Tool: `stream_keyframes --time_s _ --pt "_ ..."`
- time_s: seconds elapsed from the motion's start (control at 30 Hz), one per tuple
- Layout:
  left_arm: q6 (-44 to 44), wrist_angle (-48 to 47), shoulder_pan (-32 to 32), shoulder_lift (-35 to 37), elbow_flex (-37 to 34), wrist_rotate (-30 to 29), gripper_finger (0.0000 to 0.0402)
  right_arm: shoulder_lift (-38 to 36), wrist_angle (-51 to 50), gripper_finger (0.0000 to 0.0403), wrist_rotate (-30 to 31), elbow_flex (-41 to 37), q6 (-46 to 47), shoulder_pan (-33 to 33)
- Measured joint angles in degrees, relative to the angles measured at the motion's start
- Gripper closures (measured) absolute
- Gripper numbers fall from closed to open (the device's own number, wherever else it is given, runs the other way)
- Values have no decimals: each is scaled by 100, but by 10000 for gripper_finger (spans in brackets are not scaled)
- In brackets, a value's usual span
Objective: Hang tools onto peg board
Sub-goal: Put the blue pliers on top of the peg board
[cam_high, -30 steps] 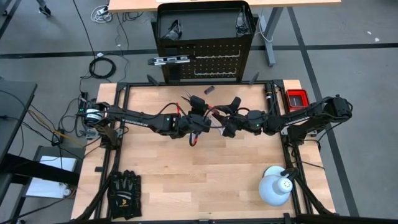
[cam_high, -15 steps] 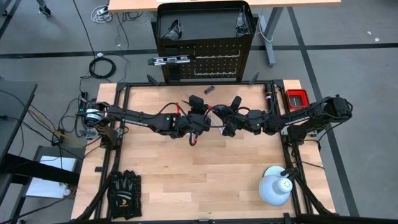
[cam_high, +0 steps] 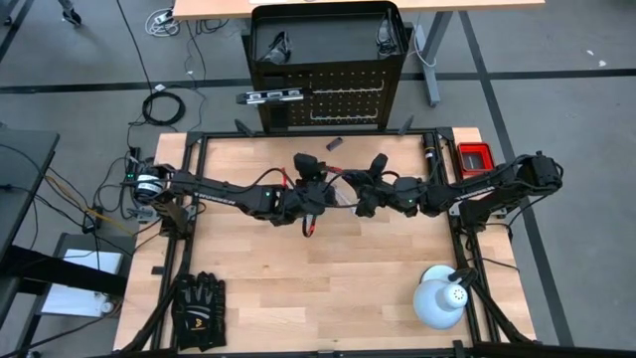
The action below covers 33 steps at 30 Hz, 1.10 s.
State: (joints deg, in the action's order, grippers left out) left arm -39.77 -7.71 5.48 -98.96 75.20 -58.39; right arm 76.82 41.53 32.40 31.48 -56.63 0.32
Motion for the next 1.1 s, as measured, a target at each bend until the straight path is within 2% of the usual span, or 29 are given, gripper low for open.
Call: stream_keyframes --time_s 0.1,0.23,0.43,0.5,0.67,0.8,0.9,1.1 --pt "243 -249 160 49 2 -6 217 0 5 335 255 0 7 -2" --pt "989 -838 357 111 2 87 214 0 7 335 572 0 187 2" --pt "2847 -1796 666 107 -9 -28 214 -44 1 335 909 207 490 1" --pt "3413 -1775 763 107 -148 -35 214 -57 24 335 910 409 393 38" --pt "4029 -1214 1081 109 -768 -510 214 -81 -279 335 873 1183 277 189" --pt "4359 -210 1262 103 -1380 -544 214 -79 -1030 335 932 1871 423 262" --pt "4556 459 1460 107 -1714 -540 214 -76 -1193 335 1017 2331 514 264" --pt "5101 1023 1733 107 -2161 -654 214 -76 -1341 335 1018 3333 498 67"
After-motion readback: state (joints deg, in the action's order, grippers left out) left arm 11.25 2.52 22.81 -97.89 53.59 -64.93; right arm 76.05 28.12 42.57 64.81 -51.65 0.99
